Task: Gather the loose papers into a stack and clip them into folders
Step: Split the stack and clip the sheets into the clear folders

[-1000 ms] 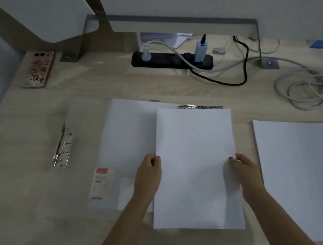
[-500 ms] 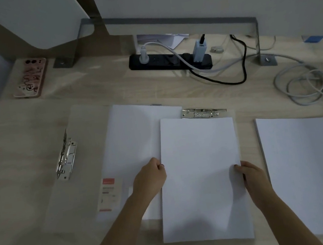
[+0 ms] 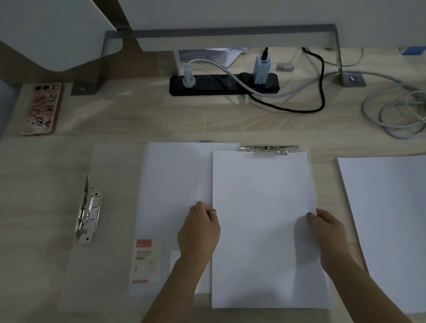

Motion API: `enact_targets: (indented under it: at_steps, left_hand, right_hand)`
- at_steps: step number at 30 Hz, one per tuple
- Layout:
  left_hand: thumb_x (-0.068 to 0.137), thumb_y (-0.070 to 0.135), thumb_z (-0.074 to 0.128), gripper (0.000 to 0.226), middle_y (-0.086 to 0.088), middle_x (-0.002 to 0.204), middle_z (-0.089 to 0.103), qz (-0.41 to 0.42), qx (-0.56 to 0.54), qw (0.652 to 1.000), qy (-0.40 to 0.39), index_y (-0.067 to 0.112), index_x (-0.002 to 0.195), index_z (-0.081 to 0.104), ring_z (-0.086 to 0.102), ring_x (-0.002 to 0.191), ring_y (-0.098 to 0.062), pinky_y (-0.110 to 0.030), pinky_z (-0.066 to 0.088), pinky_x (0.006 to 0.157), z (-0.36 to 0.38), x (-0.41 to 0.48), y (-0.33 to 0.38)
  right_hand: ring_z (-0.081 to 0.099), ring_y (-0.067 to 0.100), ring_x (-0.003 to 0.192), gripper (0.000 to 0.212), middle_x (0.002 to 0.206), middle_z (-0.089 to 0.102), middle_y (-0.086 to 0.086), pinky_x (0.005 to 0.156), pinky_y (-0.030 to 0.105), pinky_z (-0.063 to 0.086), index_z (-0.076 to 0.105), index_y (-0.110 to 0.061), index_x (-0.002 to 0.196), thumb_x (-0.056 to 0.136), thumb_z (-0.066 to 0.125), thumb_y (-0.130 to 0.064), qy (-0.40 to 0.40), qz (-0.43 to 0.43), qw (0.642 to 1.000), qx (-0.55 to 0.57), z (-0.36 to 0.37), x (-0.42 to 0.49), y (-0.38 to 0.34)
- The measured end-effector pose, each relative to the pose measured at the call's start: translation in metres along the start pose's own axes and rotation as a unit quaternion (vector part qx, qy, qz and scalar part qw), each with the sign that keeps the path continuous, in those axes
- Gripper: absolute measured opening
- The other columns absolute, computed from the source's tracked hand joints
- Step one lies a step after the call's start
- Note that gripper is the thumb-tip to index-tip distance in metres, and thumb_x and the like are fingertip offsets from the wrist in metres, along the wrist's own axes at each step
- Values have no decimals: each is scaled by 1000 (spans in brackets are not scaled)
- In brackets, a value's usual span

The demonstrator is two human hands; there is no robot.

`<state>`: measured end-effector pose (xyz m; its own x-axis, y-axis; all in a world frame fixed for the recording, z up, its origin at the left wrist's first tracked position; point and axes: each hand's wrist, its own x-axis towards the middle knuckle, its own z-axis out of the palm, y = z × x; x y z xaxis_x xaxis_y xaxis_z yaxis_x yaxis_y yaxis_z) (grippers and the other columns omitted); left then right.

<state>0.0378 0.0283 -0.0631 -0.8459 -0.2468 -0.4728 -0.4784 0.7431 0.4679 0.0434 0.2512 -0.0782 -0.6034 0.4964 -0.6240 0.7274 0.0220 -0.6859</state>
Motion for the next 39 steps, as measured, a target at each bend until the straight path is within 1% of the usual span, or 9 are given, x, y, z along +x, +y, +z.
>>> enact_targets:
  at_steps: [2, 5, 7, 12, 16, 20, 28, 33, 39]
  left_hand:
    - [98, 27, 37, 22, -4, 105, 59, -11, -8, 1000, -1, 12, 104, 51, 57, 83, -21, -31, 44, 70, 0, 0, 1]
    - [98, 27, 37, 22, -6, 107, 57, -14, -3, 1000, 14, 11, 104, 51, 58, 90, -23, -35, 47, 74, 0, -2, 2]
    - [98, 25, 37, 22, -7, 109, 53, -10, 6, 999, 30, 9, 104, 51, 57, 91, -23, -34, 48, 74, 2, -2, 2]
    - [97, 22, 39, 20, -10, 110, 49, -13, -24, 999, 28, 7, 103, 50, 56, 87, -25, -31, 45, 69, 0, 0, -2]
    - [95, 26, 46, 17, -7, 108, 48, -13, -37, 999, 14, 10, 99, 52, 51, 77, -19, -29, 43, 67, -2, 2, -6]
    - [93, 32, 50, 19, -4, 108, 47, -27, -52, 998, 6, 15, 97, 56, 52, 79, -17, -30, 46, 70, -1, 4, -6]
    - [93, 30, 50, 21, -5, 109, 48, -34, -61, 997, 19, 11, 99, 56, 50, 78, -16, -28, 41, 66, 2, 3, -6]
    - [94, 28, 49, 20, -5, 110, 48, -38, -54, 998, 20, 10, 100, 56, 51, 77, -16, -26, 39, 65, 2, 3, -6]
    - [94, 27, 48, 20, -5, 110, 48, -37, -38, 998, 15, 10, 102, 55, 50, 78, -16, -26, 39, 65, 0, 3, -3]
  right_hand:
    - [51, 28, 89, 22, 91, 58, 9, 83, 39, 44, 62, -4, 106, 92, 47, -12, 9, -1, 1000, 0, 1, 0, 0]
    - [55, 31, 102, 28, 108, 60, 11, 97, 47, 45, 59, -7, 117, 92, 51, -15, 19, 10, 1000, 14, 1, -1, 1]
    - [55, 35, 108, 29, 115, 61, 13, 98, 52, 45, 59, -8, 118, 91, 53, -16, 14, 20, 999, 29, 0, -1, 1]
    - [55, 38, 109, 24, 113, 61, 15, 97, 54, 45, 61, -10, 112, 89, 57, -17, 2, 22, 999, 38, 1, -5, -1]
    - [55, 35, 108, 26, 114, 60, 13, 98, 53, 45, 60, -9, 115, 91, 55, -16, 9, 27, 999, 46, 1, -5, -1]
    - [52, 30, 104, 29, 109, 57, 8, 99, 50, 44, 57, -9, 120, 92, 53, -16, 23, 20, 998, 51, -1, -4, 0]
    - [51, 27, 100, 25, 106, 57, 7, 96, 47, 45, 57, -13, 116, 92, 54, -17, 17, 8, 999, 41, -1, -6, -2]
    - [52, 27, 98, 15, 102, 57, 7, 95, 46, 45, 58, -17, 105, 91, 54, -15, 10, 10, 999, 33, -1, -6, -3]
    - [51, 26, 95, 23, 96, 56, 5, 93, 45, 45, 58, -11, 114, 92, 53, -14, 13, 0, 1000, 6, -1, -2, -5]
